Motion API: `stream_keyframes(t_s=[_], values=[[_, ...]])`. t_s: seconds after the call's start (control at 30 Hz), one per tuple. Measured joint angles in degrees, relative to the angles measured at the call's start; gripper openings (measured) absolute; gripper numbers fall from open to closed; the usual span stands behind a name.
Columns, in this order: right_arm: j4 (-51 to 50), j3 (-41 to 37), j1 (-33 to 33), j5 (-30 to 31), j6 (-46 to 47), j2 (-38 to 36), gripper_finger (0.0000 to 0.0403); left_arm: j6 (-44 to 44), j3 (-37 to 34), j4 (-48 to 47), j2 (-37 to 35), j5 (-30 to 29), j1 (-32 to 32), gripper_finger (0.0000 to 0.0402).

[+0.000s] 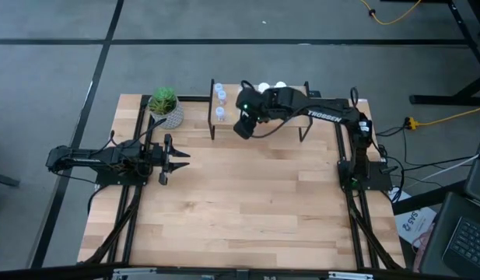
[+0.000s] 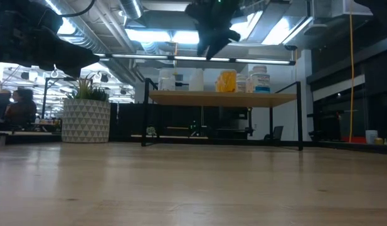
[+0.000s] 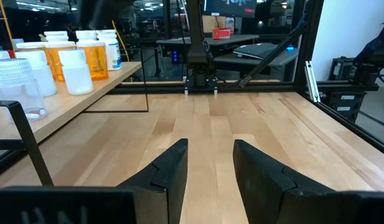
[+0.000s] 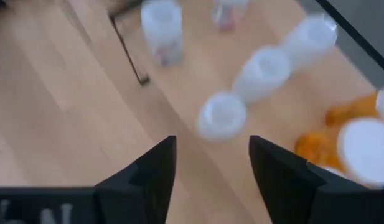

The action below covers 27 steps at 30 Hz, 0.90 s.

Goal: Pick and place medicine bottles onto shelf by color
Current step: Put the white pill bottle on the shelf aligned with the other white pill bottles

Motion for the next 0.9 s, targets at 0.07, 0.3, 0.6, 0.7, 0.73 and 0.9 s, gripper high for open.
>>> stream_keyframes(t_s=[0.07, 0.3, 0.6, 0.7, 0.73, 0.9], values=[[-1.15, -1.27, 0.98, 1.34, 0.12, 0.02, 0.0184, 0.0, 0.0, 0.02, 0.0, 0.0, 0.0, 0.0121], [1.27, -6.18, 2.23, 6.86, 1.49, 0.12, 0.0113, 0.0, 0.0, 0.02, 0.0, -0.02, -0.02, 0.0121], [3.36, -6.72, 1.84, 9.91, -0.04, 0.09, 0.0085, 0.02, 0.0, 0.02, 0.0, 0.0, -0.02, 0.0121], [3.76, -6.72, 1.23, 9.26, -0.07, 0.09, 0.0084, 0.02, 0.0, 0.0, 0.0, 0.0, -0.02, 0.0121], [3.75, -6.72, 1.09, 9.23, -0.08, 0.09, 0.0084, 0.02, 0.0, 0.02, 0.0, 0.0, -0.02, 0.0121], [3.73, -6.72, 0.77, 9.15, -0.14, 0.09, 0.0084, 0.01, 0.0, 0.01, 0.0, -0.01, -0.01, 0.0121]])
